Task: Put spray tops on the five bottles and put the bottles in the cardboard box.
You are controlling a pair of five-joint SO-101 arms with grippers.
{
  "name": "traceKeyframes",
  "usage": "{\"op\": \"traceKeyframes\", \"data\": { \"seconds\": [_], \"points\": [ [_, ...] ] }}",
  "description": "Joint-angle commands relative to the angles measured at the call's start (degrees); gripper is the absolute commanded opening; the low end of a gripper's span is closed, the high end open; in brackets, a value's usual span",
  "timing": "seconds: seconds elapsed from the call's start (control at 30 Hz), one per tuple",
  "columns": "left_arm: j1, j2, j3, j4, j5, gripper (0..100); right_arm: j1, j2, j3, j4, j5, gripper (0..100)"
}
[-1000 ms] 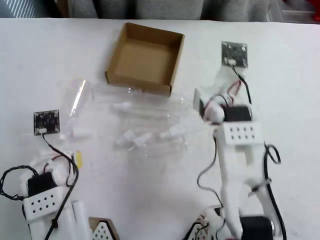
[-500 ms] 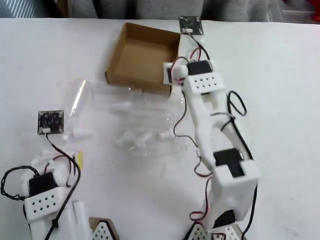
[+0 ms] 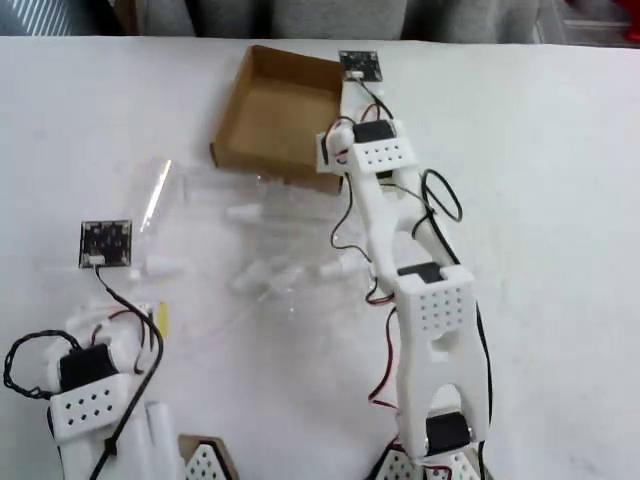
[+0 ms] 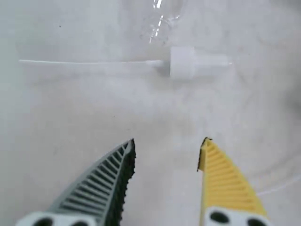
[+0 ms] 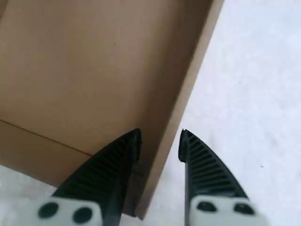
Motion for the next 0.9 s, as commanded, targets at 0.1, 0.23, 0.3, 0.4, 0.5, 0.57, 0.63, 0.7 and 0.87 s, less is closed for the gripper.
{"op": "traceKeyframes", "data": {
  "seconds": [0.1, 0.23, 0.3, 0.4, 0.5, 0.57, 0.63, 0.7, 0.87],
  "points": [
    [0.92, -1.01, -0.09, -1.32, -0.44, 23, 1.36, 3.03, -11.34, 9.01, 5.71, 2.9],
    [0.92, -1.01, -0.09, -1.41, -0.44, 23, 1.71, 3.38, -17.93, 17.8, 15.12, 1.5],
    [0.92, -1.01, -0.09, -1.41, -0.44, 23, 1.71, 3.38, -21.36, 22.29, 19.69, 1.5],
    [0.92, -1.01, -0.09, -1.41, -0.44, 23, 1.71, 3.82, -26.02, 27.65, 24.53, 1.5],
    [0.92, -1.01, -0.09, -1.41, -0.44, 23, 2.95, 3.91, -28.22, 30.64, 23.38, 1.5],
    [0.92, -1.01, -0.09, -1.41, -0.44, 23, 4.44, 3.91, -28.31, 30.64, 21.8, 1.5],
    [0.92, -1.01, -0.09, -1.41, -0.44, 23, 6.2, 4.0, -28.04, 30.64, 19.08, 1.5],
    [0.92, -1.01, -0.09, -1.41, -0.44, 23, 7.96, 4.0, -27.96, 30.99, 14.59, 1.5],
    [0.92, -1.01, -0.09, -1.41, -0.44, 23, 11.38, 4.0, -27.96, 32.75, 4.84, 1.5]
  ]
}}
